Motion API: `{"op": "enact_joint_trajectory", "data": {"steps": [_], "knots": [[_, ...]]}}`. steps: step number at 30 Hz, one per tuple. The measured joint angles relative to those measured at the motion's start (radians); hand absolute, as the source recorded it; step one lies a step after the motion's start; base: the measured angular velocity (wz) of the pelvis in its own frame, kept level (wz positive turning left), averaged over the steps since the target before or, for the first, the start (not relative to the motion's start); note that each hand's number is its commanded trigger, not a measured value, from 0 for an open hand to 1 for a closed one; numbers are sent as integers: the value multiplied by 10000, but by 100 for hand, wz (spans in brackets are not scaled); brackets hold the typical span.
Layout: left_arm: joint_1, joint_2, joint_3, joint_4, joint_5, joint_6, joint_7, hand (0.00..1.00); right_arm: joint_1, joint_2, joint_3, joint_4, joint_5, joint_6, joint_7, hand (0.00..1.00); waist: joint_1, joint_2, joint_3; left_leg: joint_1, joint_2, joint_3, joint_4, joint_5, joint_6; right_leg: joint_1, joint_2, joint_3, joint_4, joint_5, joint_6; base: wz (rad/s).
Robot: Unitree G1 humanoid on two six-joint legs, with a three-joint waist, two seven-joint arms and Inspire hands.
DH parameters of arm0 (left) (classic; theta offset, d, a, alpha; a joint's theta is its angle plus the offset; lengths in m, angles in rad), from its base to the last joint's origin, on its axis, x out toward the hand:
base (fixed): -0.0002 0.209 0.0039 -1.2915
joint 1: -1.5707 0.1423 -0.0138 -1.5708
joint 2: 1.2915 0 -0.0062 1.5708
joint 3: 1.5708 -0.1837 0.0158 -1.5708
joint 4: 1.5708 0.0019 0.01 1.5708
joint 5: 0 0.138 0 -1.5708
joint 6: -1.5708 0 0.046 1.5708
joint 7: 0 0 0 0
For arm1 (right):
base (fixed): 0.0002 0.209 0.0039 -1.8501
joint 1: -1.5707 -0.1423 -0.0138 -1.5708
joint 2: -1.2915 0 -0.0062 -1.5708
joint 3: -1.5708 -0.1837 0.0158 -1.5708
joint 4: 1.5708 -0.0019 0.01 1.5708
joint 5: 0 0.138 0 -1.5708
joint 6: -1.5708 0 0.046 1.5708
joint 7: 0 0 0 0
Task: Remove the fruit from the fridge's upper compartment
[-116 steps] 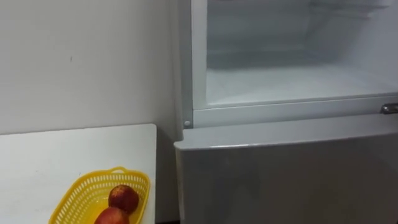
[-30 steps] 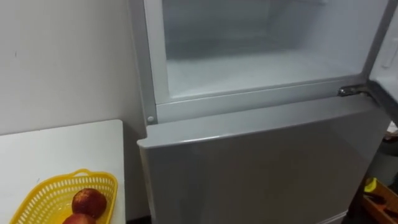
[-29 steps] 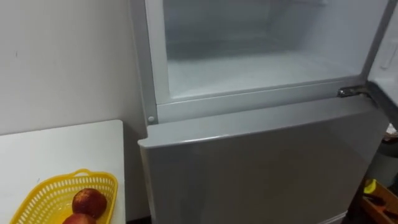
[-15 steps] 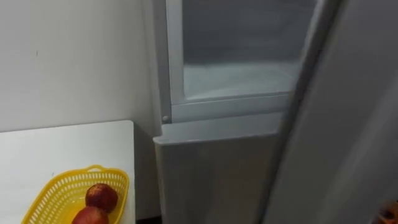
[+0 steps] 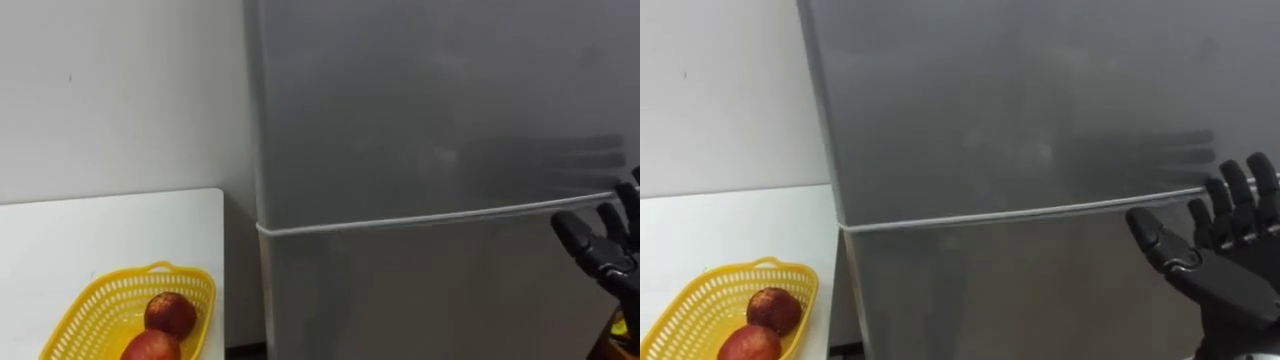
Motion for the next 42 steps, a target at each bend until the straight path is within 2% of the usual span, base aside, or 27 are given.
{"op": "enact_joint_trajectory", "data": {"steps": [2,5,26,31,39,42], "knots": [[2,85,-126,0,0,13,0,0,-70,-3,-12,72,-18,153,0,0,-1,-79,-7,10,-1,1,1,0,0,0,0,9,2,0,0,0],[41,139,-284,3,-1,31,16,0,-216,-4,-8,293,-12,163,0,0,0,-145,5,24,-4,1,2,0,0,-2,-1,12,22,9,0,0],[179,140,-499,23,-12,80,-4,0,-395,-5,-9,503,39,168,0,0,82,-94,5,10,4,-6,17,0,1,-26,5,15,39,70,-15,0],[174,138,-475,73,10,71,-53,0,-517,-4,-12,678,-332,152,-38,0,62,-72,7,18,0,-76,48,0,1,1,3,27,38,81,-9,1],[286,120,-461,185,32,69,52,0,-508,-5,-15,676,-932,151,-1353,0,77,-22,7,-20,-2,-110,29,0,1,3,29,102,33,82,4,4],[340,119,-465,179,36,86,53,0,-420,-3,-110,678,-1835,153,-2020,0,32,-17,0,-33,-15,-162,16,0,2,16,26,78,9,69,21,5]]}}
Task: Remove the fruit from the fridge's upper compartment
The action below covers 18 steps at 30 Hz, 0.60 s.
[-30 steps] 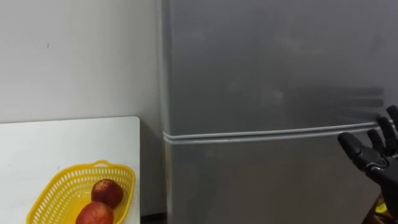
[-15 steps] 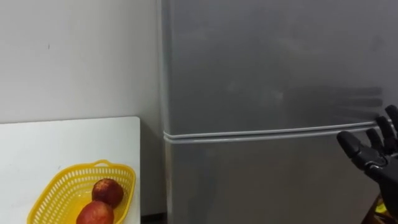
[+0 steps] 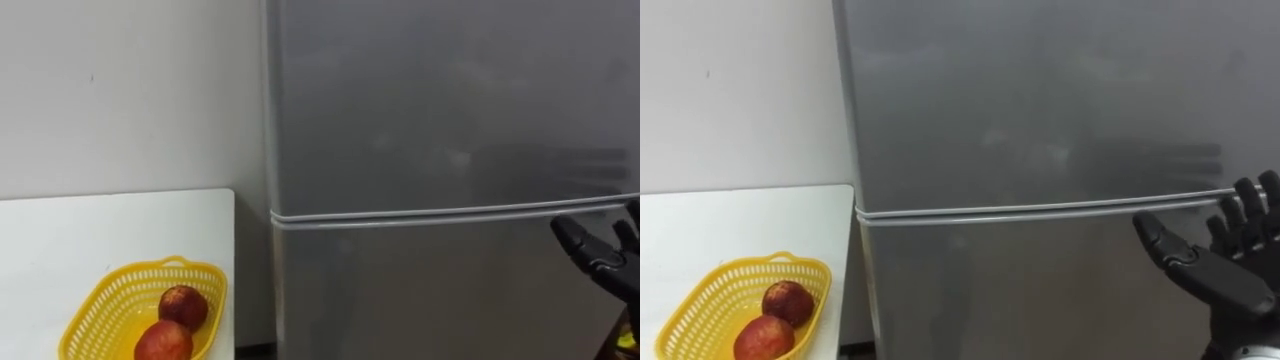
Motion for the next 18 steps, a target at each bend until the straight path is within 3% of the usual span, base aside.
{"op": "enact_joint_trajectory", "data": {"steps": [11,18], "knots": [[-102,14,-24,-306,-16,205,96,0,824,26,-134,1304,-1046,8,-2719,0,-224,90,-6,18,-11,57,-20,0,0,30,-6,-63,-138,11,14,0],[-127,0,-19,-378,-25,409,163,0,1290,214,-143,2651,-1816,8,-3480,0,-251,93,-1,-18,-13,132,-26,0,0,35,5,27,-205,1,29,-4]]}}
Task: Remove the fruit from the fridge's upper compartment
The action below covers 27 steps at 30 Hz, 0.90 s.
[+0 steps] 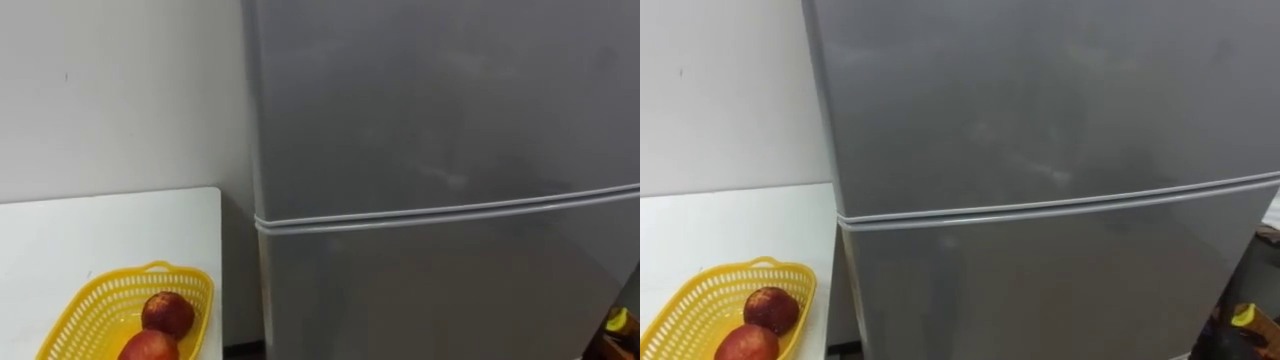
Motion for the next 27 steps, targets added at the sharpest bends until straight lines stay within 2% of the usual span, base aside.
{"op": "enact_joint_trajectory", "data": {"steps": [3,8,11,19,27], "knots": [[22,0,-17,-3,-23,3,3,0,358,256,77,800,-413,15,21,0,34,5,-25,68,1,-7,-5,0,0,149,11,18,-101,-1,3,6],[6,-6,-15,12,32,11,69,0,579,455,1257,3444,-1921,21,437,0,81,62,-22,60,22,53,-5,0,0,128,20,20,-116,5,-7,-2],[24,-46,-7,13,15,19,61,0,592,758,1460,4486,-2235,208,721,0,103,111,11,53,12,53,-10,0,0,117,1,3,-114,3,-3,0],[4,-246,212,15,23,12,46,0,587,762,1447,7369,-2261,285,1682,0,76,94,-6,219,1,28,-10,-1,-1,295,-48,-86,-264,-35,26,4],[-24,-278,485,143,41,23,-78,0,677,754,1432,9669,-3088,533,2928,0,95,103,-2,279,1,-41,-11,-1,-1,461,-20,-105,-231,-29,18,0]]}}
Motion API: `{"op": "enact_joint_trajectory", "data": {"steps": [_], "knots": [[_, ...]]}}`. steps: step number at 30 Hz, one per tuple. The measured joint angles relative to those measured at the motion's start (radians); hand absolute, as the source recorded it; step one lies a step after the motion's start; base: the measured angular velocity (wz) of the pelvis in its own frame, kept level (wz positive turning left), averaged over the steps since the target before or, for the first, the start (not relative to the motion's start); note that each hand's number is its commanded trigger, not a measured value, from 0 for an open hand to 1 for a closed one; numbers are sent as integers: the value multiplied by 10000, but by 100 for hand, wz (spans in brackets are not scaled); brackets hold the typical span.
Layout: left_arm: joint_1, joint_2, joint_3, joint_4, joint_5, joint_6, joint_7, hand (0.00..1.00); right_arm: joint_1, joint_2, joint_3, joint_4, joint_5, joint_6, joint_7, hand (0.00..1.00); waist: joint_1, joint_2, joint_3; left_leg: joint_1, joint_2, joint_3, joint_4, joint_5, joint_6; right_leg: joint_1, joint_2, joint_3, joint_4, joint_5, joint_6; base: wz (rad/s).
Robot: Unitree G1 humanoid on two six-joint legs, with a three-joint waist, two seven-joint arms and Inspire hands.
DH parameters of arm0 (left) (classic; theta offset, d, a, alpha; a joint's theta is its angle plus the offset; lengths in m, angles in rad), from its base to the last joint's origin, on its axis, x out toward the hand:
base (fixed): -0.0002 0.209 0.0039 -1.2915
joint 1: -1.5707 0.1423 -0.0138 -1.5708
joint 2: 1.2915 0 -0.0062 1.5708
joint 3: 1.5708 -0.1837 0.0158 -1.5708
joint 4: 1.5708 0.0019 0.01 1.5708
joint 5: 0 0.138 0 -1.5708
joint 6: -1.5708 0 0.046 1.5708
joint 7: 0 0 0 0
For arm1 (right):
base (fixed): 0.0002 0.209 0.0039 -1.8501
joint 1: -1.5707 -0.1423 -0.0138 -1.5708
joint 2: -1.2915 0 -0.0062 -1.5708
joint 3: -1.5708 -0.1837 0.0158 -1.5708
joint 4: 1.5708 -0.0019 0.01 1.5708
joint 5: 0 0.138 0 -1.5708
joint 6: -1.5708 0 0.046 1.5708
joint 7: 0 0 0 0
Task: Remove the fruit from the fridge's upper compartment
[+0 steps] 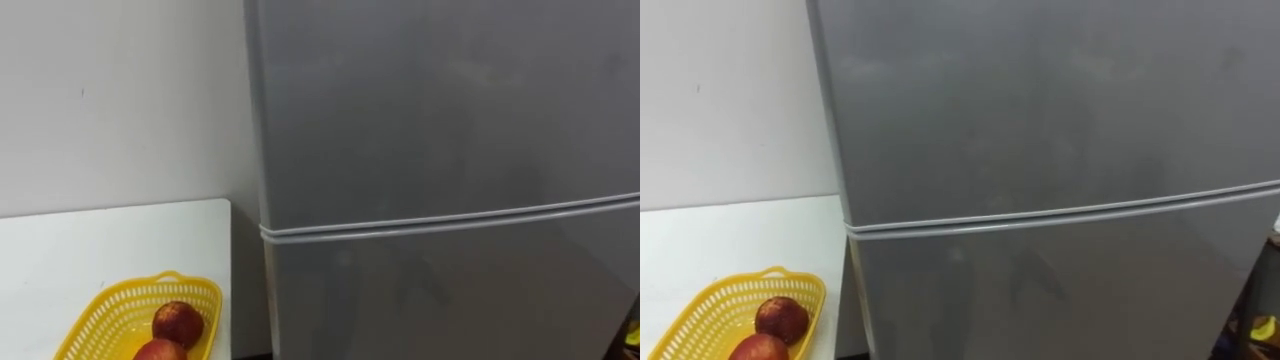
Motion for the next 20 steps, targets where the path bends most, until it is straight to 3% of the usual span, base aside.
{"op": "enact_joint_trajectory", "data": {"steps": [5,13,20], "knots": [[-149,-15,8,348,227,290,-359,0,-9,10,234,1091,12,510,1272,0,264,8,42,151,-8,-162,-5,0,0,189,-24,-6,-64,-1,1,1],[-172,-60,-87,482,453,594,-596,0,-209,35,1257,1682,-795,816,2505,0,565,-9,65,244,-10,-303,0,-2,0,180,-28,-134,-59,-35,-5,5],[-186,-73,-96,791,457,819,-903,0,-396,37,1302,1885,-2335,1197,3173,0,499,1,65,244,-5,-321,-15,-4,1,203,-56,-132,2,-49,-8,0]]}}
